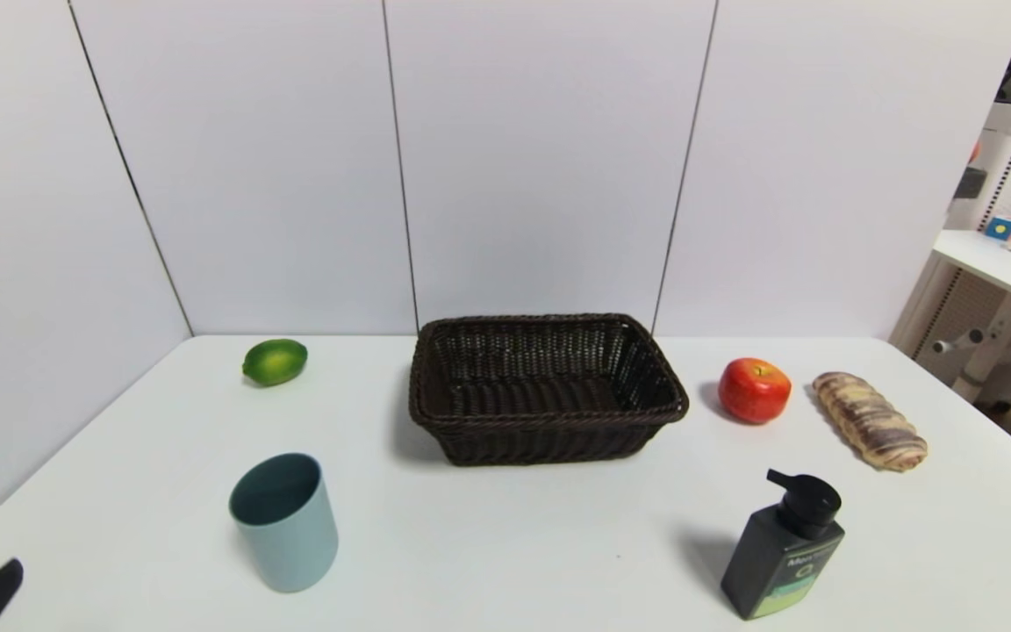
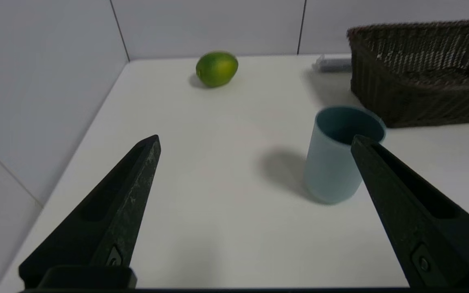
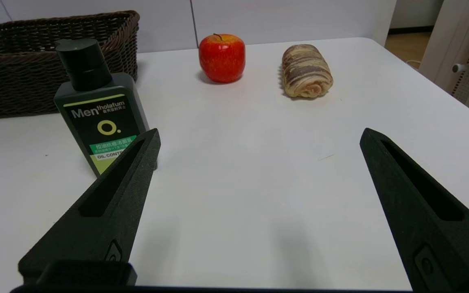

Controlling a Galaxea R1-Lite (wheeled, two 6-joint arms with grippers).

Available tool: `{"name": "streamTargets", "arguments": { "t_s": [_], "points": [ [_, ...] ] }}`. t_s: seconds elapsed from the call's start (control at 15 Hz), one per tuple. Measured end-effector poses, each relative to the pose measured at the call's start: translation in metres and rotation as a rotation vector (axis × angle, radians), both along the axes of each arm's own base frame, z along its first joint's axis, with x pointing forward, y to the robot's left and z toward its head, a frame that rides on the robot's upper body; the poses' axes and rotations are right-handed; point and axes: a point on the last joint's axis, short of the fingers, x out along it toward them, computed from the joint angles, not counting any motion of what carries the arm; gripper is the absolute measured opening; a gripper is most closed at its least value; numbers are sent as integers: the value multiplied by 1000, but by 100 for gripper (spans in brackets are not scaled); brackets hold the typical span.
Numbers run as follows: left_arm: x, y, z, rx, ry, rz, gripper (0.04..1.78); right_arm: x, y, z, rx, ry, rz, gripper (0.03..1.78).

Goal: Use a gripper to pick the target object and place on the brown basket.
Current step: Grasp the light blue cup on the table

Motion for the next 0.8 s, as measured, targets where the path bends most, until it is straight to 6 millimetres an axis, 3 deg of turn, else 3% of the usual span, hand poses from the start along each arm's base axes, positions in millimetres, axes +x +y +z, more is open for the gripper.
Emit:
{"name": "streamTargets", "arguments": {
  "t_s": [0.2, 0.4, 0.6, 0.8],
  "points": [
    [31, -3, 59, 43, -22, -32, 169, 0, 0, 0, 0, 0, 0, 169],
    [70, -7, 94, 98, -7, -89, 169, 0, 0, 0, 0, 0, 0, 169],
    [104, -13, 98, 117, 52, -226, 169, 0, 0, 0, 0, 0, 0, 169],
    [128, -19, 85, 125, 130, -393, 169, 0, 0, 0, 0, 0, 0, 169]
  ]
}}
